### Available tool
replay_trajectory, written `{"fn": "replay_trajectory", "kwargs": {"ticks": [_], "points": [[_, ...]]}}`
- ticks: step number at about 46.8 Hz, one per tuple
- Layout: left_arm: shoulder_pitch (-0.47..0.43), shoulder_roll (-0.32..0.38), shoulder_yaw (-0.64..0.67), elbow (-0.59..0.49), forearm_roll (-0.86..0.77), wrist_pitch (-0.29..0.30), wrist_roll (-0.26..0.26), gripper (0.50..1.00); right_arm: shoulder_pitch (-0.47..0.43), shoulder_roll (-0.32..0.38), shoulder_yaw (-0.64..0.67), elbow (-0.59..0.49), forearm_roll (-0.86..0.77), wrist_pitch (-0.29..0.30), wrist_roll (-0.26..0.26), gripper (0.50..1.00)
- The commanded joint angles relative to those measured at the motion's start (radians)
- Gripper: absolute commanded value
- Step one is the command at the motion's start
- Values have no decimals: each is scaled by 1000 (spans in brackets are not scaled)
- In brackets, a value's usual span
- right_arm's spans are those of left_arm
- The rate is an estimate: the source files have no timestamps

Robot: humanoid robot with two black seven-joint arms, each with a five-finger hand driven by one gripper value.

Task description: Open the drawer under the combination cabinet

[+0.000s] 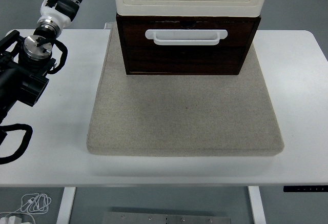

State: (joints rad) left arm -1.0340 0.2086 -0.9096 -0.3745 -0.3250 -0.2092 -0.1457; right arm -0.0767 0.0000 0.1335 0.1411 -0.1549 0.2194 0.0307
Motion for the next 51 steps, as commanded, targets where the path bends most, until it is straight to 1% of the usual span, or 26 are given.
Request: {"fn": "replay_trajectory", "kwargs": {"ticks": [1,6,15,19,23,26,30,37,41,45,51], "points": [[0,0,6,0,9,-22,0,1000,0,0,0,0,0,0,0,926],[2,18,17,3,14,-58,0,1000,0,0,0,0,0,0,0,926],[-9,41,18,8,15,-35,0,1000,0,0,0,0,0,0,0,926],[-23,66,18,2,15,-26,11,1000,0,0,0,0,0,0,0,926],[-44,74,20,8,15,-22,20,1000,0,0,0,0,0,0,0,926],[-67,97,24,11,17,-24,21,1000,0,0,0,0,0,0,0,926],[-95,149,52,14,21,-29,20,1000,0,0,0,0,0,0,0,926],[-198,181,98,14,76,-29,17,1000,0,0,0,0,0,0,0,926],[-261,216,112,9,144,-33,17,1000,0,0,0,0,0,0,0,926],[-327,232,116,2,228,-33,18,1000,0,0,0,0,0,0,0,926],[-402,255,120,-46,291,-38,21,1000,0,0,0,0,0,0,0,926]]}}
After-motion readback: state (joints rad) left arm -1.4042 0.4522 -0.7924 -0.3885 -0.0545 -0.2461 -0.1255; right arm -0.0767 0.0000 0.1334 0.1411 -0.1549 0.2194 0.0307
